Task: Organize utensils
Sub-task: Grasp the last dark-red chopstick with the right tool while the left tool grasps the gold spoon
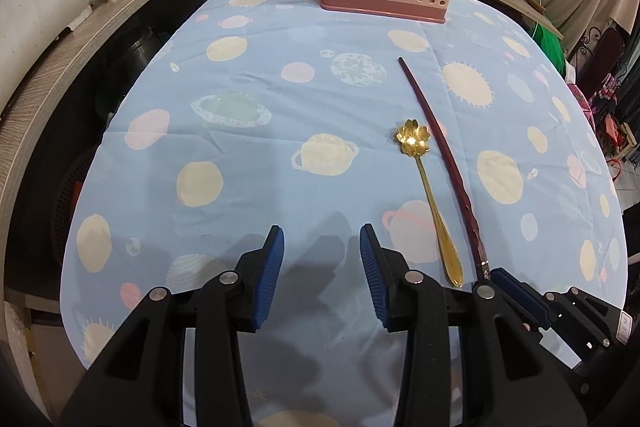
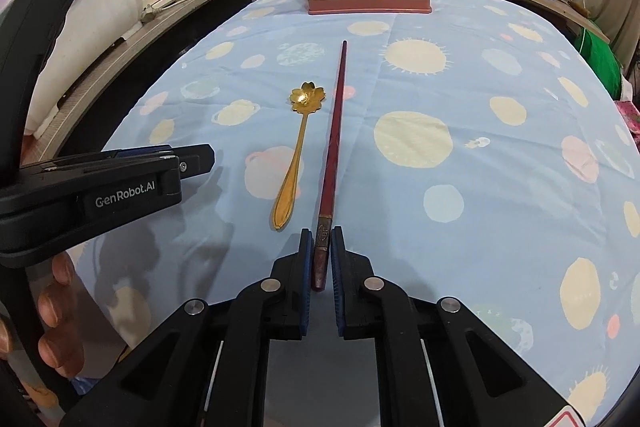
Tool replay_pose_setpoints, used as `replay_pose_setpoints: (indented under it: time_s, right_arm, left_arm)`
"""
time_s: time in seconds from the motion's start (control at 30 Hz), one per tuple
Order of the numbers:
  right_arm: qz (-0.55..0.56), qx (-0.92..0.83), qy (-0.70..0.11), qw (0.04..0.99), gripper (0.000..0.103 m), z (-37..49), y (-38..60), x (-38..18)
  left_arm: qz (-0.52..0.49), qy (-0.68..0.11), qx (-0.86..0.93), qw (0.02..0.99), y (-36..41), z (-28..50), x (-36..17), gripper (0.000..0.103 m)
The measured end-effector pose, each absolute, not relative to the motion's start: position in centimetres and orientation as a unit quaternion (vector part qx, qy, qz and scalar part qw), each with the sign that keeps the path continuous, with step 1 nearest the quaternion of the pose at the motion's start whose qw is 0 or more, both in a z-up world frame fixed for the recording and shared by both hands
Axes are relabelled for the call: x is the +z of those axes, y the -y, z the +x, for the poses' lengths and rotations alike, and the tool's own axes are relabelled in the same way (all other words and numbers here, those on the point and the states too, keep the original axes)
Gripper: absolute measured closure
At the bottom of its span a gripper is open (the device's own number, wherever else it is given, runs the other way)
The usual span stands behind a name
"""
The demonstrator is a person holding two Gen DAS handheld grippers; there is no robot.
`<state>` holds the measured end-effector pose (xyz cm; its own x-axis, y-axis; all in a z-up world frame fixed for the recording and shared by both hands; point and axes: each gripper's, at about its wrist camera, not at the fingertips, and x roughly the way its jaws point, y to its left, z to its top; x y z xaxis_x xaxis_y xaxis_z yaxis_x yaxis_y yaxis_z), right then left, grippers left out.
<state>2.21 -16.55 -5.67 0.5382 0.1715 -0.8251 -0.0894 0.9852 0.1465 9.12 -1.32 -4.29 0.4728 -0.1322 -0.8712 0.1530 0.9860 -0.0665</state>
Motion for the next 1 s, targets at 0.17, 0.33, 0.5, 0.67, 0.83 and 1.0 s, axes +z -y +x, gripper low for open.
replay_pose_setpoints:
  time_s: [0.17, 0.33, 0.5, 0.67, 0.83, 1.0]
  right_arm:
    - [0.053, 0.057, -0.469, 0.88, 0.096, 2.1, 17.8, -5.7]
    - [0.072, 0.031, -0.463, 0.883, 0.096, 1.8, 19.8, -5.7]
    - [0.092, 0.018, -0.463, 0.882, 0.096, 1.6, 21.4, -5.8]
    - [0.094, 0.019, -0.462, 0.882, 0.096, 1.5, 21.5, -5.8]
    - [0.095, 0.021, -0.461, 0.882, 0.096, 1.5, 21.5, -5.8]
    - [0.093, 0.02, -0.461, 0.882, 0.096, 1.5, 21.5, -5.8]
  left_arm:
    - [0.01, -0.508, -0.086, 0.857, 1.5, 9.0, -4.4, 0.054]
    - [0.01, -0.511, -0.097, 0.854, 2.2, 8.7, -4.5, 0.044]
    - [0.012, -0.519, -0.124, 0.845, 3.9, 8.0, -4.9, 0.038]
    - [0.03, -0.521, -0.143, 0.841, 5.7, 7.4, -5.6, 0.038]
    - [0.033, -0.514, -0.151, 0.844, 6.2, 7.2, -5.5, 0.048]
    - [0.037, -0.509, -0.164, 0.844, 6.7, 6.9, -5.3, 0.072]
